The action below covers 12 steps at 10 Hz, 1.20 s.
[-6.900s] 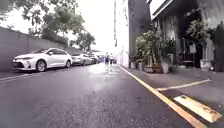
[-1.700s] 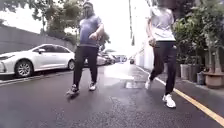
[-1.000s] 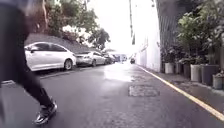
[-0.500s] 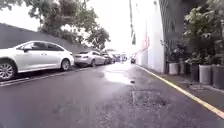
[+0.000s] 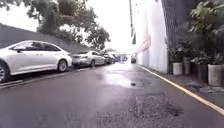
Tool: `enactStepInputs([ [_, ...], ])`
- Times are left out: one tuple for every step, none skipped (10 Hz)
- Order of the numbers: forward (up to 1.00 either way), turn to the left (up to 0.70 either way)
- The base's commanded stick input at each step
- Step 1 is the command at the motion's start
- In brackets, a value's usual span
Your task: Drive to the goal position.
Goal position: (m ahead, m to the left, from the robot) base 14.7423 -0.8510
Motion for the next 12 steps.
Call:
enactStepInputs([
  [0.64, -0.16],
  [0.64, -0.16],
  [0.64, -0.06],
  [0.64, 0.01],
  [0.64, 0.02],
  [0.64, 0.02],
  [0.64, 0.02],
  [0.64, 0.02],
  [0.64, 0.02],
  [0.64, 0.02],
  [0.64, 0.02],
  [0.64, 0.02],
])
